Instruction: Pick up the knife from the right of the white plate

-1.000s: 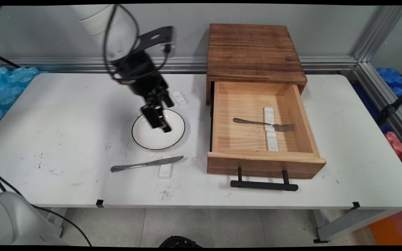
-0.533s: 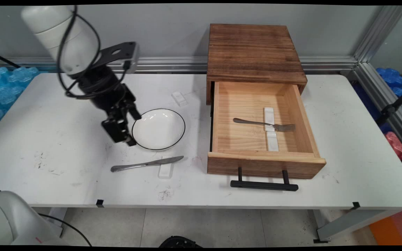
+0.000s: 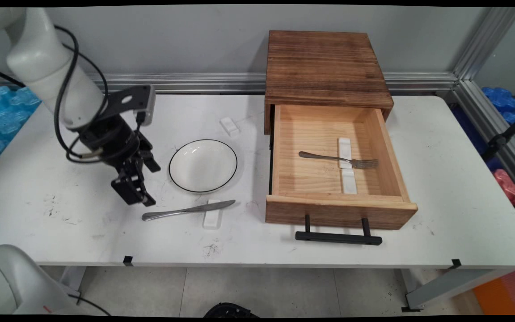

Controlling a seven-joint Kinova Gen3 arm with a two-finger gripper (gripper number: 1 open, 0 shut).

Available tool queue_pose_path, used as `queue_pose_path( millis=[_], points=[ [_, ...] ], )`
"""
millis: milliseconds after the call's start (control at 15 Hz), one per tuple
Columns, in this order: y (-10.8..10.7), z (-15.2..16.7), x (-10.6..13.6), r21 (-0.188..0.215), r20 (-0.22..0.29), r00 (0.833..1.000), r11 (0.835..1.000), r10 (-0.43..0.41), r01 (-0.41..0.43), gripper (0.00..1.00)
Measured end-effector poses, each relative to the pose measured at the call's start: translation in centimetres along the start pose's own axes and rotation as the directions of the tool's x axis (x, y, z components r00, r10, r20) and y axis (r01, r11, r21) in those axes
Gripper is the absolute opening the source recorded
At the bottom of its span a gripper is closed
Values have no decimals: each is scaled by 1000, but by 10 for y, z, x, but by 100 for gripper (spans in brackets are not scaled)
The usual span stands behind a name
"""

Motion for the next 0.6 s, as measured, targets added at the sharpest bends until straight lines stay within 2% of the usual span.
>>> queue_pose_path(
  millis=[600],
  points=[
    [13, 66, -13, 46, -19, 998, 997, -54, 55, 100]
  ],
)
